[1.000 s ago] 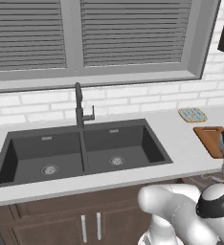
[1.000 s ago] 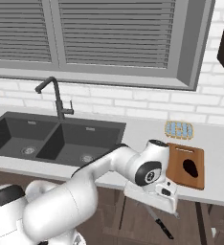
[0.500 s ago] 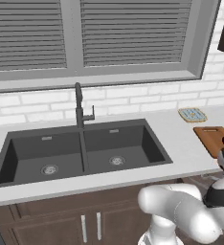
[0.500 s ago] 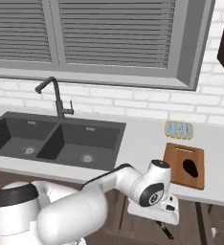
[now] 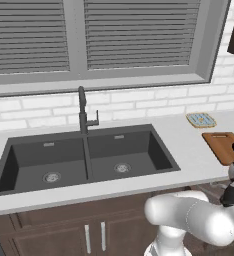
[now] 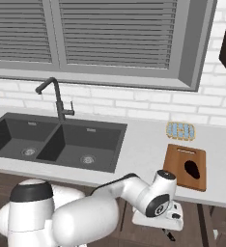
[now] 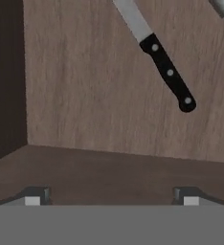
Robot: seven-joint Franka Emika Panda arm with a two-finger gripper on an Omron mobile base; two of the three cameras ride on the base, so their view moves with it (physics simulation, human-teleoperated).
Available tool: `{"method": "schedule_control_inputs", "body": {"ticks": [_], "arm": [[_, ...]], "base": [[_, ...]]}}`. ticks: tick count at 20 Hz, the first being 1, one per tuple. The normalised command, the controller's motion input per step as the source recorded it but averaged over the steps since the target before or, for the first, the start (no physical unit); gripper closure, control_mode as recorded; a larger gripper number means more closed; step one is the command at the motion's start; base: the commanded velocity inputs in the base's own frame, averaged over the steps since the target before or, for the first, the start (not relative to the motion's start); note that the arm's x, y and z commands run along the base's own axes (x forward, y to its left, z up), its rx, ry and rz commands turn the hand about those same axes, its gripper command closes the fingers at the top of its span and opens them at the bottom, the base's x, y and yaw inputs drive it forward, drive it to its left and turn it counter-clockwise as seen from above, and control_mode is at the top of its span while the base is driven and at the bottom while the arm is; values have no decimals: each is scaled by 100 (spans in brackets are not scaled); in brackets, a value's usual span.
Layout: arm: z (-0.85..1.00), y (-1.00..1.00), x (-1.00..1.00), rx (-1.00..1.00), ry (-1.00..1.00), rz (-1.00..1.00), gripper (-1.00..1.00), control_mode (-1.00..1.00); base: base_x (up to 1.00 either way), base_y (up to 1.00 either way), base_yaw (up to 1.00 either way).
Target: Place the appropriate cutting tool for cutting the avocado skin on the cutting board.
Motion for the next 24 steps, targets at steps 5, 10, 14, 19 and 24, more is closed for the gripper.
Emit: {"method": "schedule_control_inputs", "body": {"ticks": [5,10,14,19,24], "arm": [[-32,-1,14,1,4,5,-100,-100],[-50,-1,0,1,14,5,-100,-100],[-45,-2,-5,4,15,1,-100,-100],[-8,0,-21,3,8,0,-100,-100],[0,0,-51,3,0,0,-100,-100]], "base": [[0,0,0],[0,0,0],[0,0,0],[0,0,0],[0,0,0]]}}
